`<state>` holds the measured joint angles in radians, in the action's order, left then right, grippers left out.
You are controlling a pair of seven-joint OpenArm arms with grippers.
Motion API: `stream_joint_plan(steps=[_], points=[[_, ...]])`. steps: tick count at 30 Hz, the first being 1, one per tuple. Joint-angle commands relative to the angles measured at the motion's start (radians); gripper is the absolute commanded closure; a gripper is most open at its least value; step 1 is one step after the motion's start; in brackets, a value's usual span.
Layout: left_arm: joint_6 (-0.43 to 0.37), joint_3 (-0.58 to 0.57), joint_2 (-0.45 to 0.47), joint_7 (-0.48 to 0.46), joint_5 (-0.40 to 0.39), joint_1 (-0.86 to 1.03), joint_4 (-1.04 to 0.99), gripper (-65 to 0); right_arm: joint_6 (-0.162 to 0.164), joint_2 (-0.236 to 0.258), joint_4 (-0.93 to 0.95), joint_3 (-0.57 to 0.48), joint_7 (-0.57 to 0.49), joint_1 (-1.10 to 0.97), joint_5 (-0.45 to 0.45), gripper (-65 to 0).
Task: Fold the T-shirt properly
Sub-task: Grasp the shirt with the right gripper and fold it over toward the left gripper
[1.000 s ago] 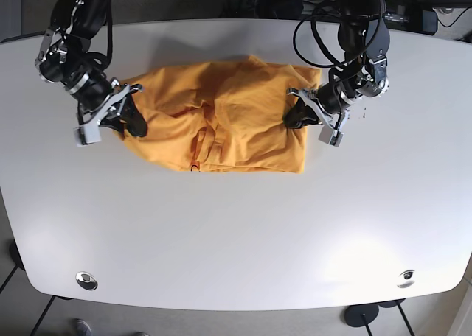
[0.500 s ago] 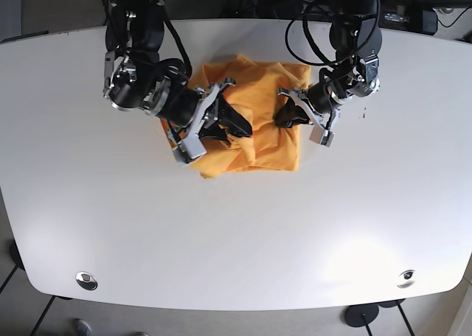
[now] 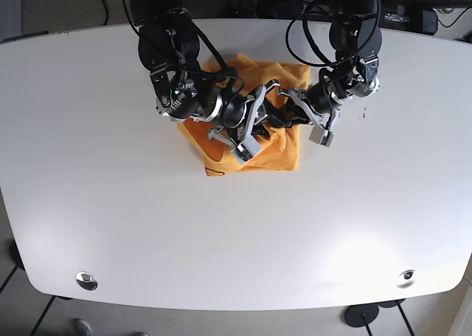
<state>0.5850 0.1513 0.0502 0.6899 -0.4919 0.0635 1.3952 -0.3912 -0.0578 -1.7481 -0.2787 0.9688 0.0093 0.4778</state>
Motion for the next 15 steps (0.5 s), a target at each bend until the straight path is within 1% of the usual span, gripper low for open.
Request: stream_joint_plan(steps=[1,3,5,9,11,12,13,15], points=[[-0.004,0.032,0.001,0.024,0.020,-0.004,0.031,0.0,0.001,-0.007,-0.022,0.000,-0.032,0.018,0.026,-27.7],[-0.004,0.092,-0.003,0.024,0.020,-0.009,0.068,-0.1,0.001,-0.003,-0.045,-0.001,-0.030,0.016,0.026,-35.4],[-0.004,0.147,-0.022,0.026,0.020,-0.023,0.092,-0.1,-0.001,-0.001,-0.056,-0.003,-0.027,0.014,0.026,-38.8],[-0.003,0.273,-0.020,0.032,0.020,-0.032,0.166,-0.3,-0.002,0.000,-0.074,-0.012,-0.027,-0.006,0.026,-38.5],[-0.003,0.339,-0.014,0.032,0.020,-0.034,0.210,-0.3,-0.002,0.008,-0.163,-0.014,-0.027,-0.027,0.026,-38.5],[-0.003,0.370,0.012,0.032,0.020,-0.031,0.235,-0.3,-0.002,0.019,-0.210,-0.014,-0.030,-0.039,0.026,-38.5],[-0.003,0.379,0.029,0.032,0.020,-0.029,0.244,-0.3,-0.002,0.022,-0.221,-0.014,-0.030,-0.044,0.028,-38.5],[-0.003,0.383,0.076,0.032,0.020,-0.027,0.246,-0.3,-0.002,0.049,-0.221,-0.009,-0.037,-0.059,0.026,-38.5]])
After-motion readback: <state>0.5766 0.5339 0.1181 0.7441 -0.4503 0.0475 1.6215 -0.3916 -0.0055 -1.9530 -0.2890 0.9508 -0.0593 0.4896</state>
